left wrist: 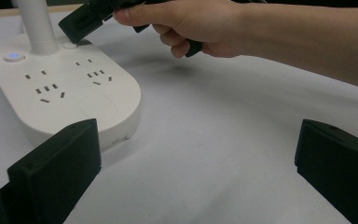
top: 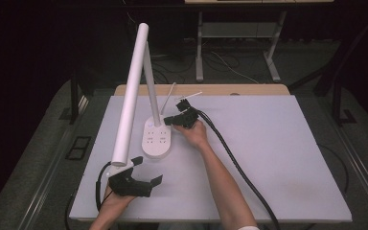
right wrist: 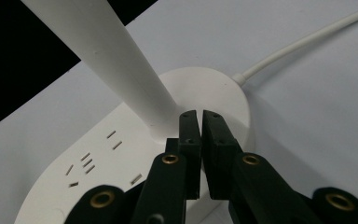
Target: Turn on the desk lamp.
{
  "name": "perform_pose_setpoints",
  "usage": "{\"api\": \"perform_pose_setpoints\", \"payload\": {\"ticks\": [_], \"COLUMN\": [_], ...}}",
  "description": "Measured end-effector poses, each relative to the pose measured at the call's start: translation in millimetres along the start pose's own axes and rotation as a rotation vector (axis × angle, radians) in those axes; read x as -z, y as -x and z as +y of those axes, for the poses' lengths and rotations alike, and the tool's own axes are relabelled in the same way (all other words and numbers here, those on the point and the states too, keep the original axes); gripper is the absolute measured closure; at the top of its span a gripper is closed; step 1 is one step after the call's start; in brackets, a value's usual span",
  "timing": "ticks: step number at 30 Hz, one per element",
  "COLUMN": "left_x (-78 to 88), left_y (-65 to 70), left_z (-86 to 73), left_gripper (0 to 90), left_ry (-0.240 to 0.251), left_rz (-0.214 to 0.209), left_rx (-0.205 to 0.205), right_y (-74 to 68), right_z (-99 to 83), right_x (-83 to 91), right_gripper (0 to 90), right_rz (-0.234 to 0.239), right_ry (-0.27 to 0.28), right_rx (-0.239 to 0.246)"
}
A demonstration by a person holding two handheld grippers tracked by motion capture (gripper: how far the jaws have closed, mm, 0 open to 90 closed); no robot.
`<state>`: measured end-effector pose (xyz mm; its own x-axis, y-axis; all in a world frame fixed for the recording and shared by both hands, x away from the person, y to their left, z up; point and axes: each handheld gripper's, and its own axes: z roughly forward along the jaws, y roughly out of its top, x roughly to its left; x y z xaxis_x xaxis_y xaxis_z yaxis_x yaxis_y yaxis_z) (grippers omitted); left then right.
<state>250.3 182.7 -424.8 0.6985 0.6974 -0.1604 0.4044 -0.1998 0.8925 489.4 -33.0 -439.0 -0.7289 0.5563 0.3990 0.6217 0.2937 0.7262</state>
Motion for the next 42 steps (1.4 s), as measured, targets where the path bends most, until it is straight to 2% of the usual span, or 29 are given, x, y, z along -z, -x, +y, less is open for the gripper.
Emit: {"api": "perform_pose_setpoints", "payload": {"ticks": [6, 14, 17, 23, 26, 30, 32, 35, 42], "left_x": [-0.2, -1.2, -1.2, -2.1, -2.2, -1.6, -1.2, -1.1, -1.4], "left_y": [1.1, 0.6, 0.9, 2.3, 1.5, 0.7, 0.0, -0.1, 0.4], "left_z": [0.2, 0.1, 0.2, 0.4, 0.5, 0.3, 0.3, 0.2, 0.2], "left_gripper": [0.0, 0.0, 0.0, 0.0, 0.0, 0.0, 0.0, 0.0, 0.0], "left_ry": [-0.005, -0.006, -0.005, -0.010, -0.009, -0.006, -0.003, -0.001, -0.002], "left_rz": [-0.002, -0.002, -0.002, -0.007, -0.008, -0.006, -0.004, -0.003, -0.006], "left_rx": [-0.007, -0.005, -0.005, -0.013, -0.011, -0.006, -0.002, 0.000, -0.001], "right_y": [2.1, -0.6, -6.3, -12.6, -14.0, -11.7, -9.8, -9.7, -9.0], "right_z": [-1.9, -1.9, -1.0, -0.5, -0.2, -0.1, 1.0, 4.4, 11.8], "right_x": [-0.4, -0.8, -0.6, -0.9, -1.0, -0.2, 2.1, 6.3, 23.2], "right_gripper": [85.8, 86.2, 89.3, 89.4, 89.4, 89.3, 89.3, 89.3, 89.3], "right_rz": [0.012, -0.009, -0.057, -0.097, -0.105, -0.087, -0.062, -0.054, -0.049], "right_ry": [0.011, 0.012, -0.003, -0.017, -0.019, -0.018, -0.002, 0.028, 0.036], "right_rx": [-0.023, -0.009, 0.033, 0.089, 0.098, 0.081, 0.050, 0.048, 0.050]}}
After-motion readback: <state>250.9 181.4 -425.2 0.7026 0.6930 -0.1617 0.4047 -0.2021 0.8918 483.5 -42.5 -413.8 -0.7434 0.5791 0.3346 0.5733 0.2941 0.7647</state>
